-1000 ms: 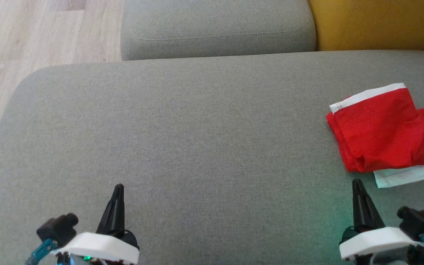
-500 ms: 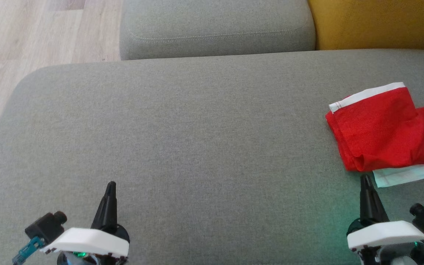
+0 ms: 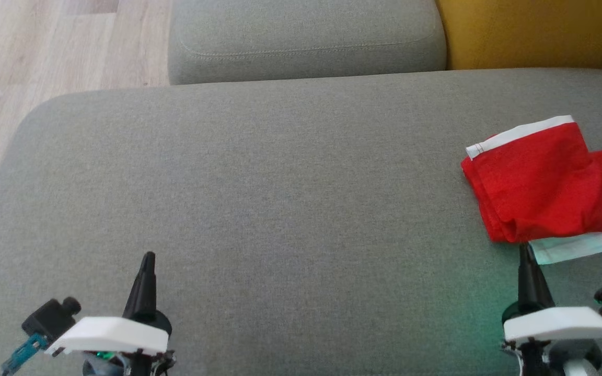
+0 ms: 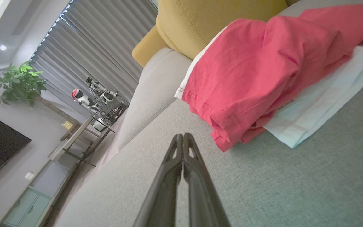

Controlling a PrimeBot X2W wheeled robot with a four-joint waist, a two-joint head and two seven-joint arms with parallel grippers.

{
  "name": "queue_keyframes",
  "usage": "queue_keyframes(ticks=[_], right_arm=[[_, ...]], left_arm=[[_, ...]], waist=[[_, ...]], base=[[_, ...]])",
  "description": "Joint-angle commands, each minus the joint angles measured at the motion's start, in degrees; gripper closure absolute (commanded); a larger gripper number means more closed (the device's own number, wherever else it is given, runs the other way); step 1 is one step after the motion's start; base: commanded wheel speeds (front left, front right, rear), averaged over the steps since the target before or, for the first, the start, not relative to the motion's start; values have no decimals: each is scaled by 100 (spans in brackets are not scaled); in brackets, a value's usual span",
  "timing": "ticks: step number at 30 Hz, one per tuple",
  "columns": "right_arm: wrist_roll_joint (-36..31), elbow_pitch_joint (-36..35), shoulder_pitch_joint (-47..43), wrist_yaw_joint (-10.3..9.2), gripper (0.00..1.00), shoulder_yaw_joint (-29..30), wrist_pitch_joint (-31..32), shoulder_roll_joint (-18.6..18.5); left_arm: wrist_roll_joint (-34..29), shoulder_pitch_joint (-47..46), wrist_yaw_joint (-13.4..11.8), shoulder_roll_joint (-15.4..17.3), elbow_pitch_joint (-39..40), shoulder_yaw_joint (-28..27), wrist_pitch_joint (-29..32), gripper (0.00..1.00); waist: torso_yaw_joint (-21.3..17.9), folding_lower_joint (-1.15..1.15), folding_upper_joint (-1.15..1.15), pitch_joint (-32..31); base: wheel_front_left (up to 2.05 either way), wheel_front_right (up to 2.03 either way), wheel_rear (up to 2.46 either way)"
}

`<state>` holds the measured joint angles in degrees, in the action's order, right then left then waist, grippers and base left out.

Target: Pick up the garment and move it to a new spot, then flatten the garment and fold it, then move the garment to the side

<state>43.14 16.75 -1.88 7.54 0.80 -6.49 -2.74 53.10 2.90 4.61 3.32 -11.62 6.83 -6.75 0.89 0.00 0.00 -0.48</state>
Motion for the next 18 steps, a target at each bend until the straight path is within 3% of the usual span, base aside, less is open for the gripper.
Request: queue_keyframes(ticks=[1,18], right_arm=[[151,-222,317,-2,100,-17,34,-113],[1439,-239,440,-3,100,82,320,-126]], left_arm=[[116,-314,50,77,140,-129,24,100],[1156,-464,113,88,43,-385,316,100]], waist=[[-1,0,0,1],[-24,0,0,18]], base=[[0,0,0],[0,0,0]])
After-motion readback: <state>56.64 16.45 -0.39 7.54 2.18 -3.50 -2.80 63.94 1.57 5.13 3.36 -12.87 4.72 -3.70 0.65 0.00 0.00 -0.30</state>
